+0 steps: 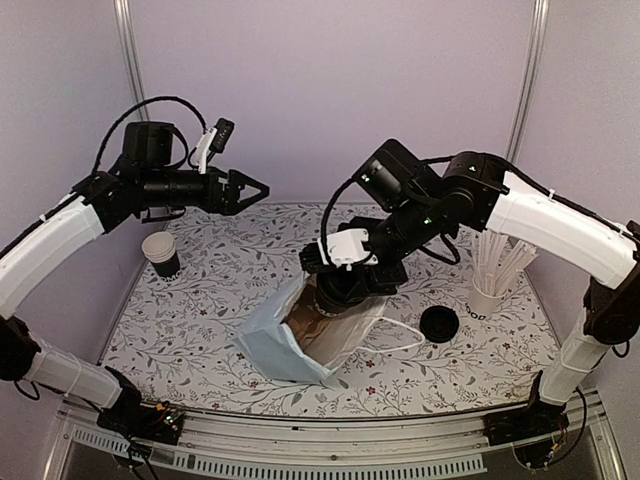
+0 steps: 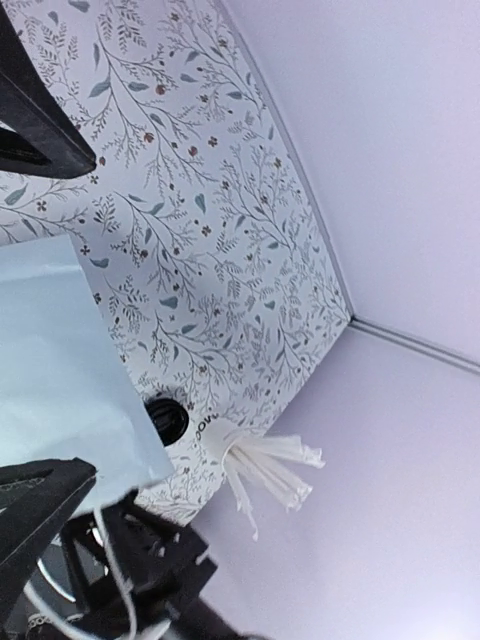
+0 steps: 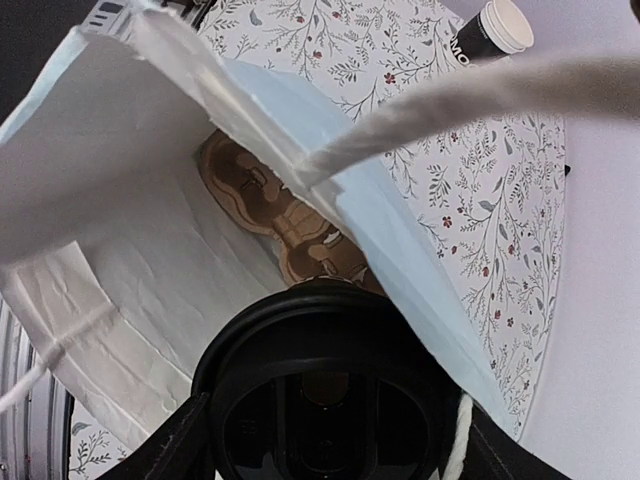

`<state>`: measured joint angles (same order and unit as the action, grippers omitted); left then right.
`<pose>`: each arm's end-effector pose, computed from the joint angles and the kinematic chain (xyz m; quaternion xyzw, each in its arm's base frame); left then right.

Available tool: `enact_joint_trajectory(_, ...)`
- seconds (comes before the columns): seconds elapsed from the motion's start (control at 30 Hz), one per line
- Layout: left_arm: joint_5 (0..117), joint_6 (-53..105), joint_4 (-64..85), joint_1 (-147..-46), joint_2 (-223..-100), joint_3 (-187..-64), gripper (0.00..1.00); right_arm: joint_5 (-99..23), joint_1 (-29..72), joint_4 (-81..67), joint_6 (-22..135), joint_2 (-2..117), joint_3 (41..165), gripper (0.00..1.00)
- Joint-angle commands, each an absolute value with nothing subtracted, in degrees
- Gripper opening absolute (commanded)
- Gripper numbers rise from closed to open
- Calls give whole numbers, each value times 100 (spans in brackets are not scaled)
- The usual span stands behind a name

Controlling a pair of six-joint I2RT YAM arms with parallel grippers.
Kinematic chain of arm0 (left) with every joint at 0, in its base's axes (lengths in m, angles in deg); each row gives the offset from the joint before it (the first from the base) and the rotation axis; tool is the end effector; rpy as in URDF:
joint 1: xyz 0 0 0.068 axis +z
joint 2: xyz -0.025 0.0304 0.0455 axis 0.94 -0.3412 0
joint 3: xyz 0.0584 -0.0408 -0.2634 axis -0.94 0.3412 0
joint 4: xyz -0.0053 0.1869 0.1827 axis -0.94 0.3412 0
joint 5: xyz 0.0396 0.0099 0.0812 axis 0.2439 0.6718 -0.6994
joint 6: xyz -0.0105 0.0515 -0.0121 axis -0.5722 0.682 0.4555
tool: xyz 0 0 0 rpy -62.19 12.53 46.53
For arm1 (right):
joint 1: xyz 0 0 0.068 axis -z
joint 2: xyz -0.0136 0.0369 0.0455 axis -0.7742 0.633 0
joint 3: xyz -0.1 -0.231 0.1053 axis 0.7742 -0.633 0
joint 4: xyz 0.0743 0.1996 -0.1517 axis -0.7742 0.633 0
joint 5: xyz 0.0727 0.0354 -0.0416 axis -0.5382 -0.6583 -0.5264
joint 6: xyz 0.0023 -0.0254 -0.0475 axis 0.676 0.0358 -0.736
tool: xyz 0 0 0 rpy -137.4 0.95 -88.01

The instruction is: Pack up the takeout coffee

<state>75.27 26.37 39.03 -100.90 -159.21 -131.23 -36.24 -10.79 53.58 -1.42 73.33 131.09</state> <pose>0.2344 -0.1575 0.4073 0.2565 0.7744 -0.3639 0.4496 0.1642 0.3108 0.3767 -0.7993 0.5134 0.0793 0.3021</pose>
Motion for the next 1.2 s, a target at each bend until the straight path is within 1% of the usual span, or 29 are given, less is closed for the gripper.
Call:
enact_joint_trajectory(0.0,7378,2338,3158,-9629,-16616,-12222,100,-3448,-1247,5132,-325,7046,12823,52)
enact_joint_trajectory(0.07,7479,2315,2876,-9608,-16973,-11909,99,-3357,-1341,4998,-360,6953,12576,52)
enact_joint_trajectory(0.23,7989,2047,2054,-9641,-17626,-11404,90,-3093,-1586,4748,-444,6802,12163,51)
enact_joint_trajectory(0.33,7940,1997,1945,-9681,-17756,-11287,89,-3118,-1615,4692,-467,6868,12329,51)
enact_joint_trajectory(0.53,8002,2014,2072,-9691,-17994,-11267,89,-3462,-1657,4644,-440,7251,13050,51)
enact_joint_trajectory(0.87,8455,2111,1947,-9776,-18418,-11334,87,-3038,-1721,4073,-320,7458,12657,49)
enact_joint_trajectory(1.07,8564,2103,1911,-9835,-18571,-11481,84,-3168,-1768,4496,-263,7382,12702,49)
enact_joint_trajectory(1.17,8625,2058,1871,-9851,-18591,-11525,80,-3325,-1860,4823,-171,7300,12732,49)
